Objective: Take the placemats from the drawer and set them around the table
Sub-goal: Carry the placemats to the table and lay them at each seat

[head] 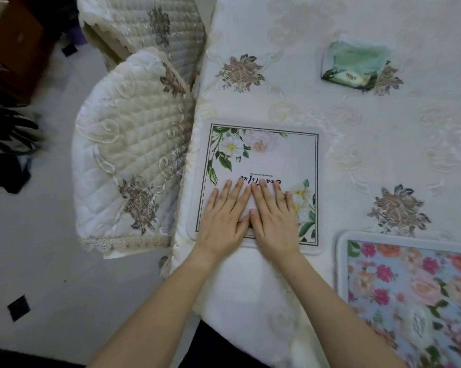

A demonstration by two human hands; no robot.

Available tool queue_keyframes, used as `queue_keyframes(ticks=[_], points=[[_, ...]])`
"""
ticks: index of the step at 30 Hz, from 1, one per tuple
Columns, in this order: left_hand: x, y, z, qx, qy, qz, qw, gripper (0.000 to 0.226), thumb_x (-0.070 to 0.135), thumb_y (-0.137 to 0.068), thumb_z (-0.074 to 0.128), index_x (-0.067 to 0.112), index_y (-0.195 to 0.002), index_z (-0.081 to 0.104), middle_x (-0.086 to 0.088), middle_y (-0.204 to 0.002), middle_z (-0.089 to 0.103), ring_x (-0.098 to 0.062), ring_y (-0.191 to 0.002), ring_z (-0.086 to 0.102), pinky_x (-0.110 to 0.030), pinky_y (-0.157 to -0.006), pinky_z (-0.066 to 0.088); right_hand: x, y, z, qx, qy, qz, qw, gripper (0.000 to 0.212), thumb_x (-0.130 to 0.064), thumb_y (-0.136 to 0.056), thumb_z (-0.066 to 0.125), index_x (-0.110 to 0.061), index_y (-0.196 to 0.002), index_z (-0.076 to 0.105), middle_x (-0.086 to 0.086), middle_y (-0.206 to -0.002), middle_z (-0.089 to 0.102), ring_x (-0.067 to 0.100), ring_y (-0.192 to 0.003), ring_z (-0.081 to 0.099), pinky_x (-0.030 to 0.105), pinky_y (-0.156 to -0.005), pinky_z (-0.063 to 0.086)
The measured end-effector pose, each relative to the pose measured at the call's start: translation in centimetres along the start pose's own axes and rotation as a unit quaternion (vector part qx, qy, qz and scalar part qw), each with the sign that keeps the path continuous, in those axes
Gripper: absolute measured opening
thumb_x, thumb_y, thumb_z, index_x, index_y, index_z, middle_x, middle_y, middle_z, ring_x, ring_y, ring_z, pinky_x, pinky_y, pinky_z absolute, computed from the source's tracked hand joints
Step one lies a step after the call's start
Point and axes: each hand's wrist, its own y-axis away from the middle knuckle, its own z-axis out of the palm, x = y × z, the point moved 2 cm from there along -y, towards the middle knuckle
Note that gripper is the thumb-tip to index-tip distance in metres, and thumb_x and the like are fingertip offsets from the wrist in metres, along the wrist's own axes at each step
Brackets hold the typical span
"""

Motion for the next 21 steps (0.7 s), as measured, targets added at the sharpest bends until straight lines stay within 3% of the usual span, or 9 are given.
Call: queue_keyframes(ticks=[4,11,21], points=[[-2.5,0.8,-0.4,-0.016,-0.006,0.010,1.000,0.062,0.047,-0.100,0.030,0.023,-0.155,0.015,0.002,-0.163,0.009,-0.016,-0.150,0.003,-0.044,-0.121,0.012,2.0,1.0,-0.7,-0.008,0.008,0.001,1.000,0.056,-0.045,-0.102,0.020,-0.029,-0.155,0.015,-0.009,-0.162,0.013,0.015,-0.151,0.002,0.039,-0.122,0.003],[-4.6,2.5,-1.2,-0.014,0.007,-0.042,0.999,0.063,0.046,-0.101,0.026,0.022,-0.156,0.007,0.001,-0.164,0.003,-0.012,-0.150,-0.004,-0.039,-0.122,0.007,6.5,3.6,-1.9,0.013,-0.004,0.016,1.000,0.057,-0.039,-0.100,0.030,-0.026,-0.155,0.021,-0.004,-0.162,0.019,0.015,-0.151,0.009,0.038,-0.122,0.011],[-5.3,3.2,-1.2,-0.016,0.013,-0.046,0.999,0.063,0.044,-0.101,0.025,0.021,-0.156,0.007,0.000,-0.164,0.002,-0.014,-0.150,-0.006,-0.040,-0.122,0.004,6.8,4.3,-2.0,0.021,-0.011,0.025,0.999,0.058,-0.040,-0.100,0.028,-0.024,-0.155,0.021,-0.004,-0.161,0.018,0.016,-0.150,0.010,0.037,-0.122,0.008]])
